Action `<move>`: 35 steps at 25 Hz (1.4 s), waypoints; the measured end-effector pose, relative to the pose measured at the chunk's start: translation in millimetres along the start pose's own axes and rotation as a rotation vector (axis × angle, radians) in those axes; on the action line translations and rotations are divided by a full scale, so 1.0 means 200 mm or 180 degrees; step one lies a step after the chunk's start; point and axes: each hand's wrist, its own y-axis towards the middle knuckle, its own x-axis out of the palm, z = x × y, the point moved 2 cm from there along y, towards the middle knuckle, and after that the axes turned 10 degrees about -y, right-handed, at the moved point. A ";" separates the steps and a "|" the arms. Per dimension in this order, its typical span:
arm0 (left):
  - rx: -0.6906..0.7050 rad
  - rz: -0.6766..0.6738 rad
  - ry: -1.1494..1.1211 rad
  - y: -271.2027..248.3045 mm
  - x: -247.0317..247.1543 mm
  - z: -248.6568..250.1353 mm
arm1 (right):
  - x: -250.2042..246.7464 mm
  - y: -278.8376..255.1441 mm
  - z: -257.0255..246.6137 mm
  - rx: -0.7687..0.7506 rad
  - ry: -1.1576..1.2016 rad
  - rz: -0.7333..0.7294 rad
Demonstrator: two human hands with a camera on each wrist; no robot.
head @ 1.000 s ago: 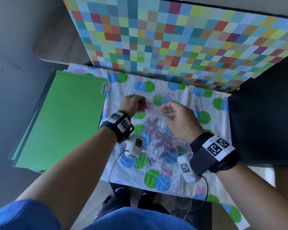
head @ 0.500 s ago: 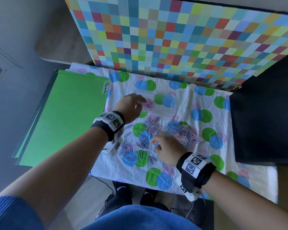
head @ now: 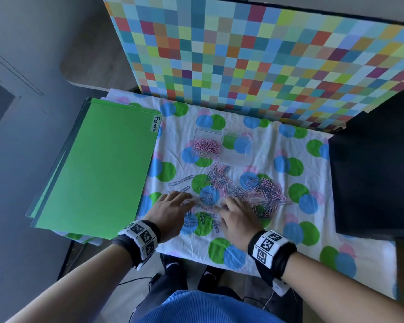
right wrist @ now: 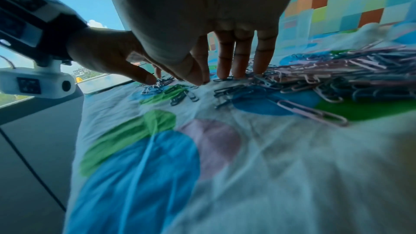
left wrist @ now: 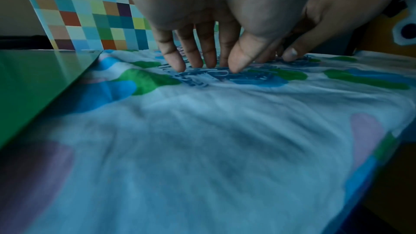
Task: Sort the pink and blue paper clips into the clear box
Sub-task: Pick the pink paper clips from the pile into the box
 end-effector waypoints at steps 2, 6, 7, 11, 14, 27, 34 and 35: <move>-0.0089 0.0073 0.0055 -0.01 -0.02 -0.02 | 0.00 0.01 0.02 0.0113 0.0106 0.0151; -0.0163 0.0126 -0.0078 0.01 -0.08 0.01 | -0.01 0.05 0.02 0.0314 0.0303 0.0230; -0.0177 0.0110 -0.0142 0.02 -0.09 0.02 | -0.02 0.06 0.01 0.0325 0.0310 0.0224; -0.0201 0.0131 -0.0359 0.12 -0.09 0.06 | -0.01 0.10 -0.03 0.0261 0.0212 0.0116; -0.0258 0.0023 -0.0355 0.21 -0.07 0.09 | -0.01 0.14 -0.06 0.0287 0.0182 0.0095; -0.0530 -0.0139 -0.0849 0.26 -0.09 0.08 | 0.00 0.19 -0.06 0.0213 0.0158 -0.0036; -0.0639 0.0100 -0.1353 0.23 -0.10 0.08 | -0.03 0.20 -0.08 0.0083 0.0142 0.0025; -0.0585 0.0081 -0.1316 0.22 -0.10 0.09 | -0.03 0.20 -0.08 0.0074 0.0137 0.0035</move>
